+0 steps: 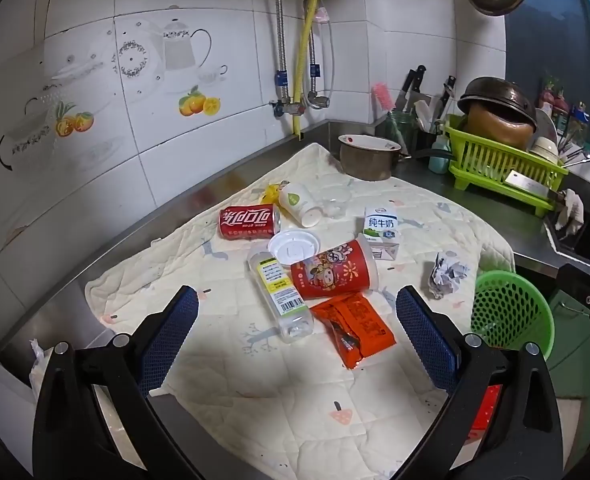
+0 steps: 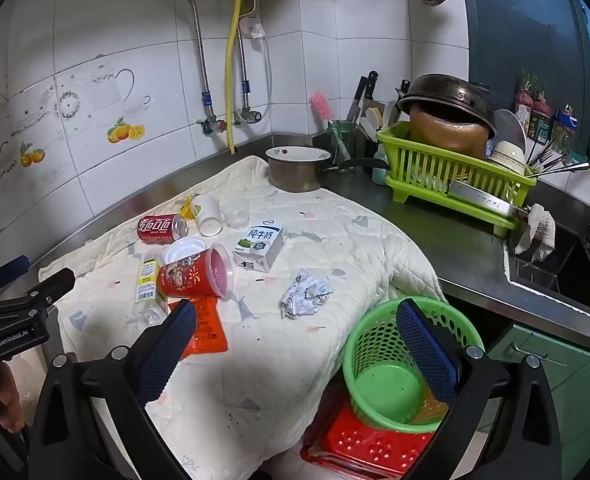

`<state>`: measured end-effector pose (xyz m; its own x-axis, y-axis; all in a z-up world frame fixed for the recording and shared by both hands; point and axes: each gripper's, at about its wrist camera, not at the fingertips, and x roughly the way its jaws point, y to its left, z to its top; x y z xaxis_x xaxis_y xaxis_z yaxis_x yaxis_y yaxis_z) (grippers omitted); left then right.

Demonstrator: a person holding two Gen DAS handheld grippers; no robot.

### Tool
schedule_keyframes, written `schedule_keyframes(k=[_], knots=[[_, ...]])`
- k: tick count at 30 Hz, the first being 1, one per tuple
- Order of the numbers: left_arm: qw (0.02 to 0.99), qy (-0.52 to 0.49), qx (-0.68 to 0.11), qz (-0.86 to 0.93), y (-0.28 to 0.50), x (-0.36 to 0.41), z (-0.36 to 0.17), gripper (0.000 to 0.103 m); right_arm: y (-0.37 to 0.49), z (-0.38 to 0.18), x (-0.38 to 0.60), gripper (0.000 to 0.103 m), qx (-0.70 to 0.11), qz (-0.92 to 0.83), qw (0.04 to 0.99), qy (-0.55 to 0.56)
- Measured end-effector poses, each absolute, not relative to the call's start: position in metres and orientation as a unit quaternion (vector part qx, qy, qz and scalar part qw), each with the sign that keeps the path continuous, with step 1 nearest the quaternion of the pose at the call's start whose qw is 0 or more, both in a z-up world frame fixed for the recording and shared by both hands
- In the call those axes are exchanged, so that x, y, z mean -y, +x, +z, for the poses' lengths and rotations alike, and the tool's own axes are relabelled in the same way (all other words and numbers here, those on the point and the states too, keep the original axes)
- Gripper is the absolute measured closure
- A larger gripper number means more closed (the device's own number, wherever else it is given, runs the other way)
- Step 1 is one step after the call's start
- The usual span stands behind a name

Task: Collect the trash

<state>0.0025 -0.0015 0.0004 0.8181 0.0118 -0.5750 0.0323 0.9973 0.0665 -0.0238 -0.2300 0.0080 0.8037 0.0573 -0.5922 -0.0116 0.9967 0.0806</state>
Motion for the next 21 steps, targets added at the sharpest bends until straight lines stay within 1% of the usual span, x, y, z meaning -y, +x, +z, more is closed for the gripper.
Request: schedule_keyframes(k=[21], knots=[[0.952, 0.038, -0.303, -0.007, 0.0042, 0.0026, -0.0048, 0.005, -0.0199, 0.0075, 0.2249, 0.006, -0.316, 0.025, 0.948, 0.035]])
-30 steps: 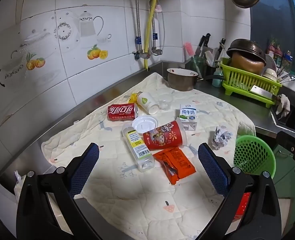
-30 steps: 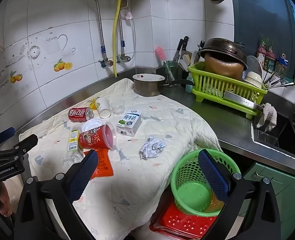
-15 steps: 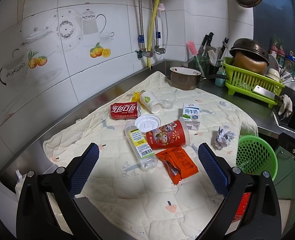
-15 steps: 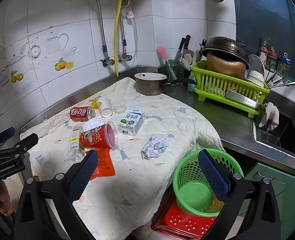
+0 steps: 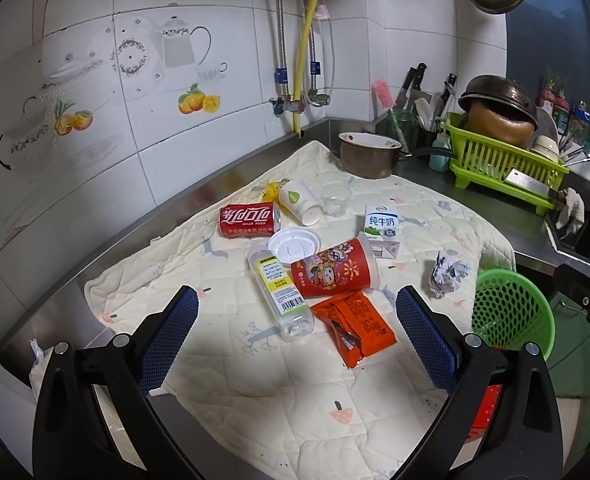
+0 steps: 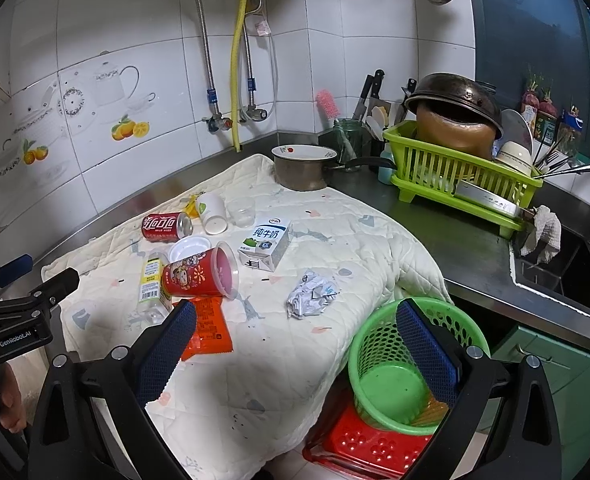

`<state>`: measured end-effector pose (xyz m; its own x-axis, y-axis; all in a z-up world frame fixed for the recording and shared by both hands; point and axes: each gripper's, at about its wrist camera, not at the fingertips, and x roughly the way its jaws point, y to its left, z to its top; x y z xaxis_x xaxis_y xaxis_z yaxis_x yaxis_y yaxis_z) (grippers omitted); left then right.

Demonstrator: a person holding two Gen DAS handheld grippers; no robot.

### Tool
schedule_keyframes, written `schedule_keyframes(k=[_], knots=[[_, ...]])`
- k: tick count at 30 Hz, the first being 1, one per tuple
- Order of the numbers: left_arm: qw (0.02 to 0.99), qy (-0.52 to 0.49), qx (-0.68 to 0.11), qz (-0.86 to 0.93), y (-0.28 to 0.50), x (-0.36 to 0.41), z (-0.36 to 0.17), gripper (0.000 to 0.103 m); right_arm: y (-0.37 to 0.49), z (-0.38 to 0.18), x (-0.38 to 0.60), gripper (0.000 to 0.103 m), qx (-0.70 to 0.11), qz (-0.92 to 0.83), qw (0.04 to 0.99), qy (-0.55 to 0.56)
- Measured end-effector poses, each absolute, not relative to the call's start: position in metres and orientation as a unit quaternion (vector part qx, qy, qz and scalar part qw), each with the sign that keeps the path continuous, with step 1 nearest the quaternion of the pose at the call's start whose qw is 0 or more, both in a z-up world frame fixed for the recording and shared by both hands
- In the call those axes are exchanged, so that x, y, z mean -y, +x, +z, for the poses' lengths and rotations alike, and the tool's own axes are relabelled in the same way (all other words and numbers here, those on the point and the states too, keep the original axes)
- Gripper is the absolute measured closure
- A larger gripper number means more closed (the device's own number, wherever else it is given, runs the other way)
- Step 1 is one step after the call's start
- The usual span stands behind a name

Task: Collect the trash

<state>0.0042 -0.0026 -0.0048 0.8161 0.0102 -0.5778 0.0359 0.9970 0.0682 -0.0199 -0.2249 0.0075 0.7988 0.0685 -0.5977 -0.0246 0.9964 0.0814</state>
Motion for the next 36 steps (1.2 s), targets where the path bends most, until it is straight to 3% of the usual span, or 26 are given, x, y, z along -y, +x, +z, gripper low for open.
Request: schedule_keyframes(k=[36], knots=[[0.953, 0.034, -0.302, -0.012, 0.0026, 0.0031, -0.0034, 0.005, -0.0203, 0.0096, 0.2297, 0.006, -0.317, 0.021, 0.947, 0.038]])
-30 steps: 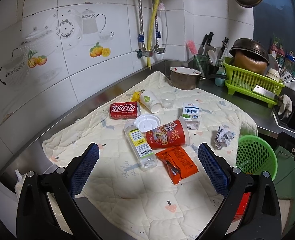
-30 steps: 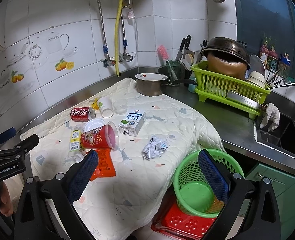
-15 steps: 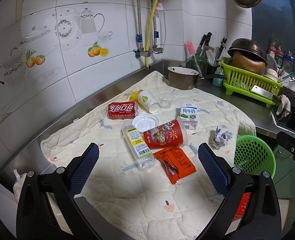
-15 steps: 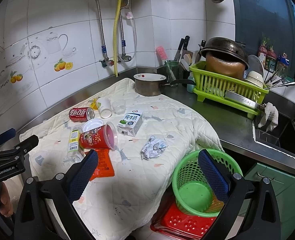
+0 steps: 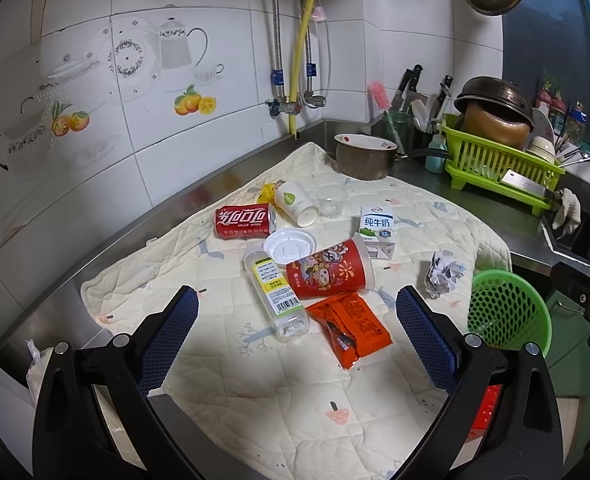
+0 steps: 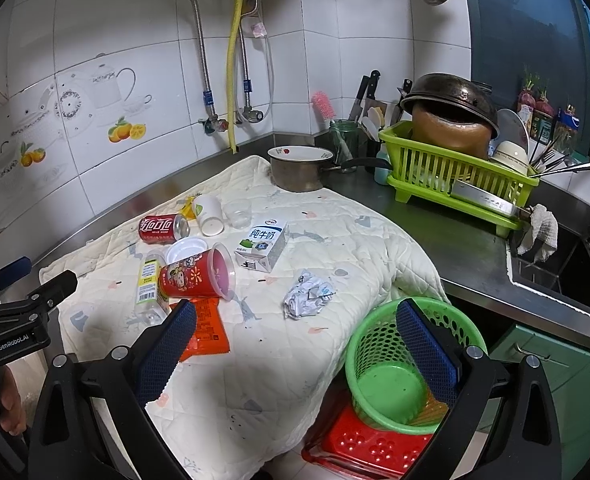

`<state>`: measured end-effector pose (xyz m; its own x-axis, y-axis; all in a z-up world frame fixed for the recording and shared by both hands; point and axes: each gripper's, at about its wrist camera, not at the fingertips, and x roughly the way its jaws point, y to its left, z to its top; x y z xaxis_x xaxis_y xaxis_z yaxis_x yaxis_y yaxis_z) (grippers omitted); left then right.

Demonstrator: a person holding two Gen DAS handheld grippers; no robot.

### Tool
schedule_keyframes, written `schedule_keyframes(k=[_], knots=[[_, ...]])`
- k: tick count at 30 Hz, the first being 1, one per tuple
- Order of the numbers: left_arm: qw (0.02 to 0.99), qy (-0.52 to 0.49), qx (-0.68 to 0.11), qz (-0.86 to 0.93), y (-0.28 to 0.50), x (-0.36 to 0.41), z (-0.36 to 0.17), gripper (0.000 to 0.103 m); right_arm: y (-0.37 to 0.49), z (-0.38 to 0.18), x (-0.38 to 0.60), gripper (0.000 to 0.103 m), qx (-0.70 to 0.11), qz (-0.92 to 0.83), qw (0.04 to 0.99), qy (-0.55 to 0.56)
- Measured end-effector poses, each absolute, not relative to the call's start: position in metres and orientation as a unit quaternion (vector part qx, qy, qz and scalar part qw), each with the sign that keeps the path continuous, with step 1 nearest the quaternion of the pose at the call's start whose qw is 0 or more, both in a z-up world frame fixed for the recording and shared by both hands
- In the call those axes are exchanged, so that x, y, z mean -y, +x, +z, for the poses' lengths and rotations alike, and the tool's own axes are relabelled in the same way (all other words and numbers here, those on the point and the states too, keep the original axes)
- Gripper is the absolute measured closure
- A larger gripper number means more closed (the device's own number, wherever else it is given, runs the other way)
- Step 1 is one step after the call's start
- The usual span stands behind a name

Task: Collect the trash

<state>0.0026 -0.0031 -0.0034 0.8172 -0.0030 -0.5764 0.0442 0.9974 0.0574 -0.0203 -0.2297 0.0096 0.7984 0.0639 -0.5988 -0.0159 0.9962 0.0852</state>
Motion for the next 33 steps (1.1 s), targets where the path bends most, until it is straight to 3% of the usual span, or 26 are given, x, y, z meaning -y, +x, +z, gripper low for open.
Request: schedule_keyframes(k=[33], knots=[[0.951, 0.03, -0.306, -0.007, 0.008, -0.005, -0.007, 0.005, -0.008, -0.004, 0.223, 0.006, -0.328, 0.028, 0.944, 0.038]])
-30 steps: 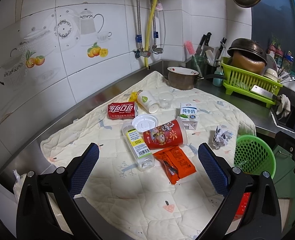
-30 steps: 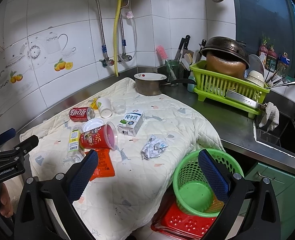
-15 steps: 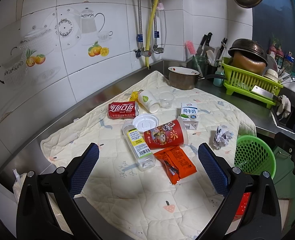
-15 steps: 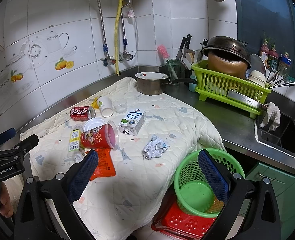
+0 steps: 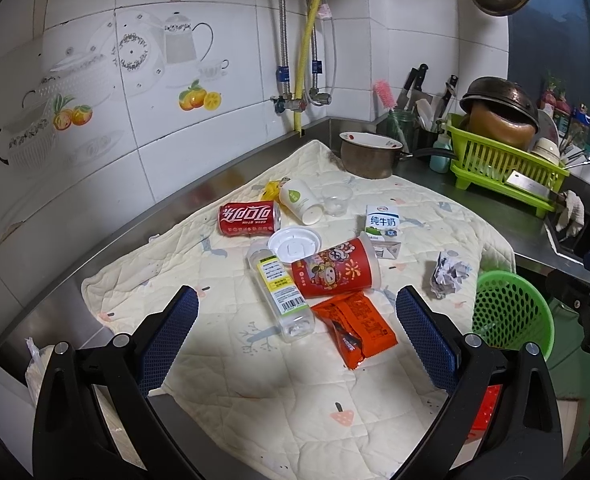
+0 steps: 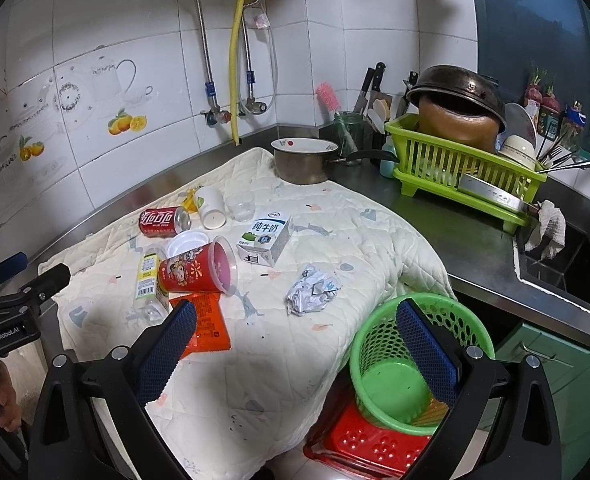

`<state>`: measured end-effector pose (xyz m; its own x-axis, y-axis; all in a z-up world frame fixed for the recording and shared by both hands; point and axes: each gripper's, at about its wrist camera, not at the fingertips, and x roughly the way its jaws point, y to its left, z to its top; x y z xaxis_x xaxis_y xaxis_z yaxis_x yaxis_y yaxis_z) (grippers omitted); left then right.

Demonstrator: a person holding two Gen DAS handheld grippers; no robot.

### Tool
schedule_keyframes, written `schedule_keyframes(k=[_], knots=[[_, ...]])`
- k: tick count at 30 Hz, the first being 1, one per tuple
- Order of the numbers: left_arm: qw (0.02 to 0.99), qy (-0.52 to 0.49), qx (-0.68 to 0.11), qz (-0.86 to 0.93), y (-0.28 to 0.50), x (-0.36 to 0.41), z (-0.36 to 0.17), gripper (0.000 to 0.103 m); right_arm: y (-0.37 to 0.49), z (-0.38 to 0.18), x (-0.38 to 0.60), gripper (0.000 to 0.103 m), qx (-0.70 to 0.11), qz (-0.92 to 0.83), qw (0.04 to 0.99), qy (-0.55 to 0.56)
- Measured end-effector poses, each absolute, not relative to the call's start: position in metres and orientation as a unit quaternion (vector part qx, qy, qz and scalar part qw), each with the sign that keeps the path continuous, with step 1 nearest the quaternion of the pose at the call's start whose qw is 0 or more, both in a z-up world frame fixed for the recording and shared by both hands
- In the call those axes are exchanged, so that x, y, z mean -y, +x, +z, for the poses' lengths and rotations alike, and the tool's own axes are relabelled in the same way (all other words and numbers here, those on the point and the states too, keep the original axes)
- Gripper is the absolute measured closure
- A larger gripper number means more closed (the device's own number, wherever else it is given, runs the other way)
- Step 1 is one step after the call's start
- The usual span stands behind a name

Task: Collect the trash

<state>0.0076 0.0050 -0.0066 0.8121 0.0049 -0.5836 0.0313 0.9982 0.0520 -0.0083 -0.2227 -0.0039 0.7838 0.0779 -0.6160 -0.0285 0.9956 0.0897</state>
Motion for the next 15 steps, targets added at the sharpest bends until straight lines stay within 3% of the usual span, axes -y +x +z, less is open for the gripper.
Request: schedule_keyframes(k=[15], knots=[[0.947, 0.025, -0.319, 0.004, 0.018, -0.018, -0.018, 0.005, 0.026, -0.043, 0.234, 0.006, -0.36, 0.024, 0.931, 0.044]])
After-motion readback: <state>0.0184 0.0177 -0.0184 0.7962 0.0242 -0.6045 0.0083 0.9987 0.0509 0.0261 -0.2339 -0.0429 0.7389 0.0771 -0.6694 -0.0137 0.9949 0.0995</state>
